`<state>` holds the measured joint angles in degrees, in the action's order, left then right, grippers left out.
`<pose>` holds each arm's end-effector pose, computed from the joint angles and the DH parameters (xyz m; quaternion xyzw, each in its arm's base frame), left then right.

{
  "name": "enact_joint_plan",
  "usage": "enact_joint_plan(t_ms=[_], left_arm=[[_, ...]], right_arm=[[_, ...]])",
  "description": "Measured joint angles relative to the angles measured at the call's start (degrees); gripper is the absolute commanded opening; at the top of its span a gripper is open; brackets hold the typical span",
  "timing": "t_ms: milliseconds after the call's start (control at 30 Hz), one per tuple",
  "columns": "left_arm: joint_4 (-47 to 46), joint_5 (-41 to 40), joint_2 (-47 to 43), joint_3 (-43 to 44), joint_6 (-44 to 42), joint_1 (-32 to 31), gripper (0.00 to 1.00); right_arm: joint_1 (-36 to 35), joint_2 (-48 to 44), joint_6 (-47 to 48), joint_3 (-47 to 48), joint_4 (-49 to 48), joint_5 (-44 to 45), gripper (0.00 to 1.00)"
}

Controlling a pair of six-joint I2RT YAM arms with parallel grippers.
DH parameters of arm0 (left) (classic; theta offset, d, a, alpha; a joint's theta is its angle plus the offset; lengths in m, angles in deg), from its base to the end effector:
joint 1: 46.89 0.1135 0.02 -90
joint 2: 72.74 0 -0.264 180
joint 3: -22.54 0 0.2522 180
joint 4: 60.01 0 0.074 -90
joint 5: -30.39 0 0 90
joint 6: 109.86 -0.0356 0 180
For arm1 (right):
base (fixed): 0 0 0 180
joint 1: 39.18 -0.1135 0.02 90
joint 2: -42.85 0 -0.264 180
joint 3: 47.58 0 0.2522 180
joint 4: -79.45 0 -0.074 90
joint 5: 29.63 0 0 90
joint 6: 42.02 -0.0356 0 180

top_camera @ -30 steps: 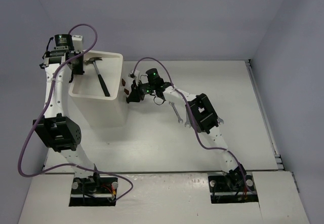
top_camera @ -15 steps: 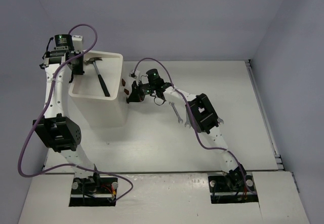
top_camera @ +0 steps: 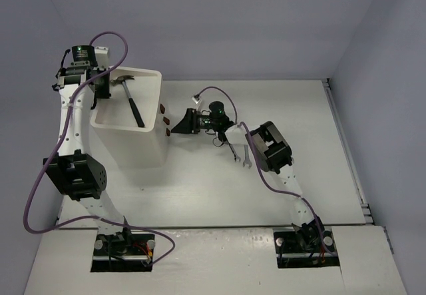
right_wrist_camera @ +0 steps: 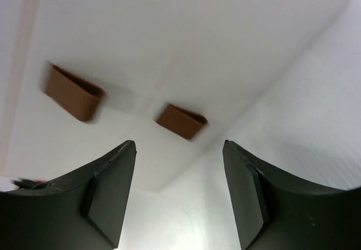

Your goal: Sort the tools into containers

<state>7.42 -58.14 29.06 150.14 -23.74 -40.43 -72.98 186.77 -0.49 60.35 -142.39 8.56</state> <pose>0.3806 0.0422 0.4089 -0.0153 0.9120 0.0253 0.4090 0.4273 0.3197 0.1306 -0.2447 0.6392 0.6597 0.3103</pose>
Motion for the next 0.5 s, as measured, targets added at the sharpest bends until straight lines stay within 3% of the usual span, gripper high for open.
enact_joint_plan(t_ms=[167, 500], left_arm=[[0.0, -0.01, -0.02, -0.01, 0.02, 0.0, 0.0], [-0.03, 0.0, -0.02, -0.03, 0.07, 0.0, 0.0]], right_arm=[[-0.01, 0.31, -9.99, 0.78, -7.53, 0.86, 0.62], [-0.49, 0.31, -13.61, -1.88, -7.59, 4.49, 0.62]])
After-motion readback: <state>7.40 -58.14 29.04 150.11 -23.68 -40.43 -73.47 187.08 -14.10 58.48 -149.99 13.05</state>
